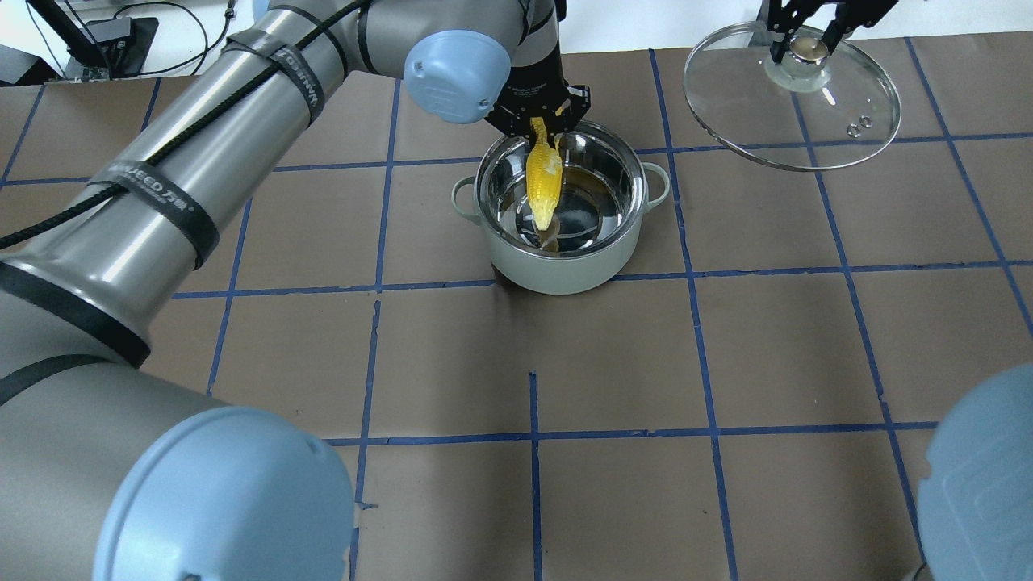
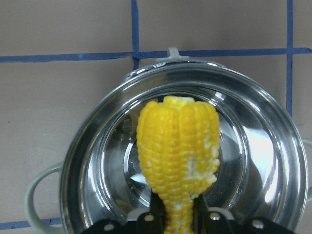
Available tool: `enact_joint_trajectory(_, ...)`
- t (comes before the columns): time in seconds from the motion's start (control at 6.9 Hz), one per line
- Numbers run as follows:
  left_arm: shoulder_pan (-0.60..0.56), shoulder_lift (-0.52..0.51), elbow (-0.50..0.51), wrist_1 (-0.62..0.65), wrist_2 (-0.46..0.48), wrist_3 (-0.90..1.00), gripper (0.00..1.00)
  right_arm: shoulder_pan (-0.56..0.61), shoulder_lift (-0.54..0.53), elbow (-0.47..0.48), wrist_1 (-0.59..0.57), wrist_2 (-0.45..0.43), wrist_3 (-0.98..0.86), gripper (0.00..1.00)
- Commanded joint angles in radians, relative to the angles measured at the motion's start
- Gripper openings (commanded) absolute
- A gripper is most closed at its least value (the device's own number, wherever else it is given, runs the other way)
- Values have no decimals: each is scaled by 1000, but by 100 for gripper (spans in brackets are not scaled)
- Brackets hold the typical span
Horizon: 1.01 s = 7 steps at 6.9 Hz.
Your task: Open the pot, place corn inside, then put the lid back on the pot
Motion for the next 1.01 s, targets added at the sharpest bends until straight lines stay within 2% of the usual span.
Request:
enact_joint_trajectory(0.0, -18, -58, 10, 8, 17, 4, 29, 0, -2, 0, 0, 1, 1, 6)
enact_joint_trajectory(0.14, -16, -72, 17, 14, 19, -1, 47, 0, -2, 0, 0, 1, 1, 6)
enact_joint_trajectory(0.29, -13, -80, 12, 16, 34, 4, 99, 0, -5, 0, 0, 1, 1, 6)
enact_joint_trajectory(0.58, 2, -69, 21, 7, 42, 11, 100, 2, -9, 0, 0, 1, 1, 6)
enact_joint_trajectory(0.87, 82, 29, 6, -100, 36, 30, 100, 3, -12, -3, -1, 1, 3, 6)
